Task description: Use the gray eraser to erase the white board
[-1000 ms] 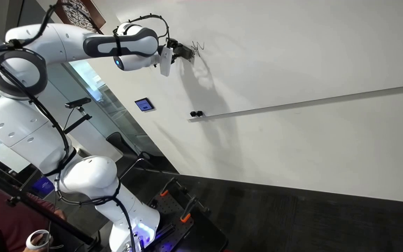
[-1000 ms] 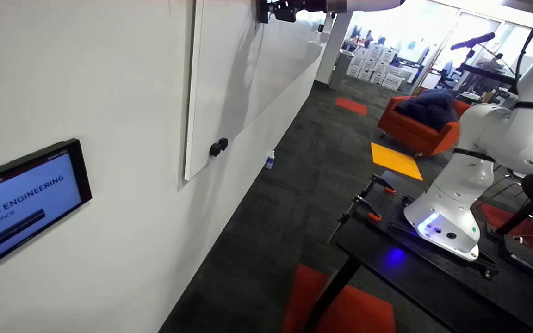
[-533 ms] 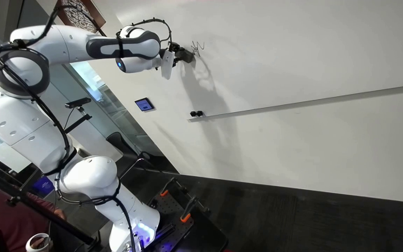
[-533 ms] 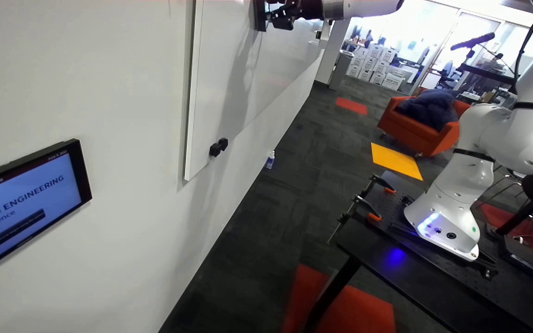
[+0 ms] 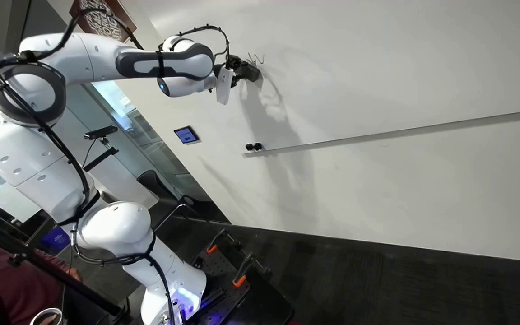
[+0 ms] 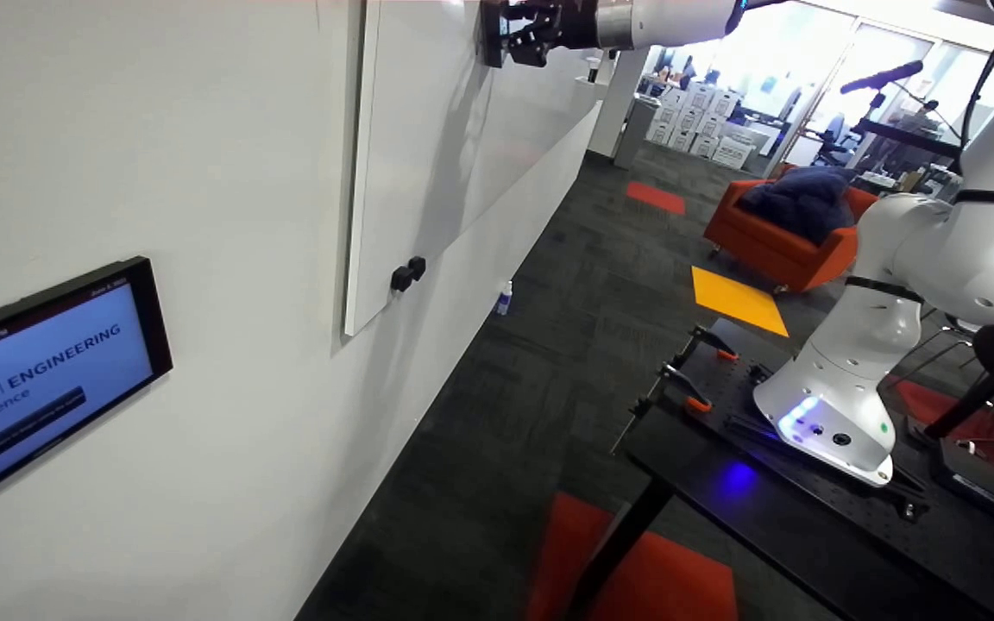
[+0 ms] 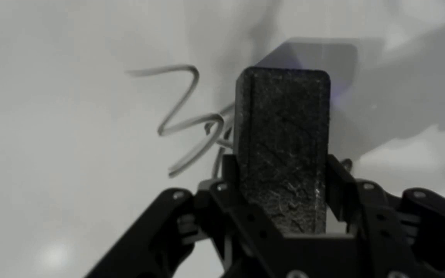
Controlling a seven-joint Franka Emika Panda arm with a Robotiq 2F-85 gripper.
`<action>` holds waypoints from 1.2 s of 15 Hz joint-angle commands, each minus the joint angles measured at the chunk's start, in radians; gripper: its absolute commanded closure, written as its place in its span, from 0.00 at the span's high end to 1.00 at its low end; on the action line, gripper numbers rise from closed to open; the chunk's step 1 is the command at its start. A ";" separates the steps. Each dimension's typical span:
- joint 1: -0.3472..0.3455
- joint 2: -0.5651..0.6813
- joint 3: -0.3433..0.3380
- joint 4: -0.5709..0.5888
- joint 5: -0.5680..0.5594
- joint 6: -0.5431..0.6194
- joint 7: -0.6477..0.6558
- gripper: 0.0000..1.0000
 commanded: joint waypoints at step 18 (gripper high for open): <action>-0.079 0.103 0.064 0.131 0.000 0.038 0.030 0.31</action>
